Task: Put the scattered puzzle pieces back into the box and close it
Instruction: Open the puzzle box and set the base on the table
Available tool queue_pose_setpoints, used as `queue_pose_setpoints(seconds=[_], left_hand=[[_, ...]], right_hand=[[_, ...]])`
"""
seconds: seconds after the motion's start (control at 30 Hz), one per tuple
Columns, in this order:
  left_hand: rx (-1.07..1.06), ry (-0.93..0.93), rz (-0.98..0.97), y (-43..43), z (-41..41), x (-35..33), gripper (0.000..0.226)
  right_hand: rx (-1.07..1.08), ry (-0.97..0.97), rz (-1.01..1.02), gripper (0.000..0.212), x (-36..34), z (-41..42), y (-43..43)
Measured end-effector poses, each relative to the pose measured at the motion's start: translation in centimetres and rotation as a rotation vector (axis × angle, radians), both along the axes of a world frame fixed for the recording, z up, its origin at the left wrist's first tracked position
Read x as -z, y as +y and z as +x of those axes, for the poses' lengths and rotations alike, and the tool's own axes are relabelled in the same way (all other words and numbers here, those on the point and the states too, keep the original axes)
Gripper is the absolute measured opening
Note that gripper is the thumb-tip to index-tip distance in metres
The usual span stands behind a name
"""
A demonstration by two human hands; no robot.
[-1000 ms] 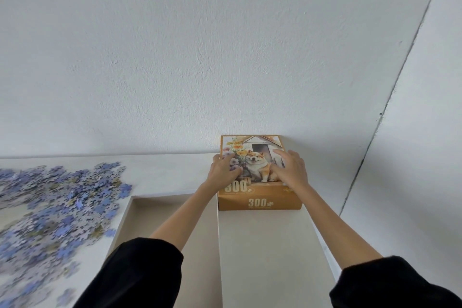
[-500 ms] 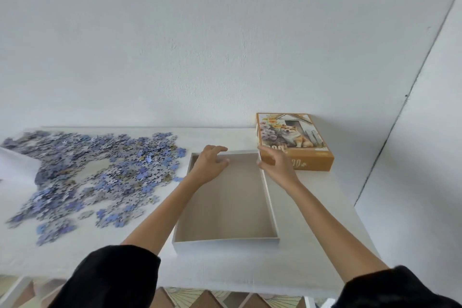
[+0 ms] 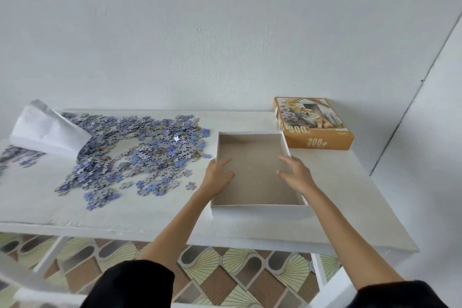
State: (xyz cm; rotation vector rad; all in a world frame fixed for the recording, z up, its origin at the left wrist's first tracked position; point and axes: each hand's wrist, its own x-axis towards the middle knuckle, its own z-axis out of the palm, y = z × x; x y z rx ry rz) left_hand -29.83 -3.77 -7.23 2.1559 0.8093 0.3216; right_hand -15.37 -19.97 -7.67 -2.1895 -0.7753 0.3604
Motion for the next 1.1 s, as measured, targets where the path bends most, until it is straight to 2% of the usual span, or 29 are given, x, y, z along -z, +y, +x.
queue_pose_setpoints(seconds=[0.27, 0.43, 0.6, 0.83, 1.0, 1.1], left_hand=[[0.019, -0.135, 0.017, 4.1, 1.9, -2.3, 0.048], [0.028, -0.193, 0.076, 8.2, 5.9, -5.6, 0.043], [0.015, -0.192, 0.005, 11.8, 11.4, -6.3, 0.037], [-0.017, -0.184, -0.07, 14.5, 16.4, -3.4, 0.037], [0.001, -0.142, -0.111, 16.2, 17.6, -1.9, 0.036], [0.011, -0.128, -0.115, 16.9, 17.9, -1.2, 0.035]], right_hand=[[-0.001, -0.039, 0.091, 0.046, -3.2, 1.4, 3.0], [-0.024, -0.066, 0.151, 0.046, -6.2, 5.2, 6.9], [-0.024, -0.075, 0.169, 0.045, -6.7, 10.5, 10.7], [-0.011, -0.13, -0.009, 0.046, -4.9, 16.2, 14.3], [0.0, -0.134, -0.096, 0.045, -2.5, 16.6, 15.5], [0.0, -0.199, -0.186, 0.045, -1.5, 16.3, 15.7]])
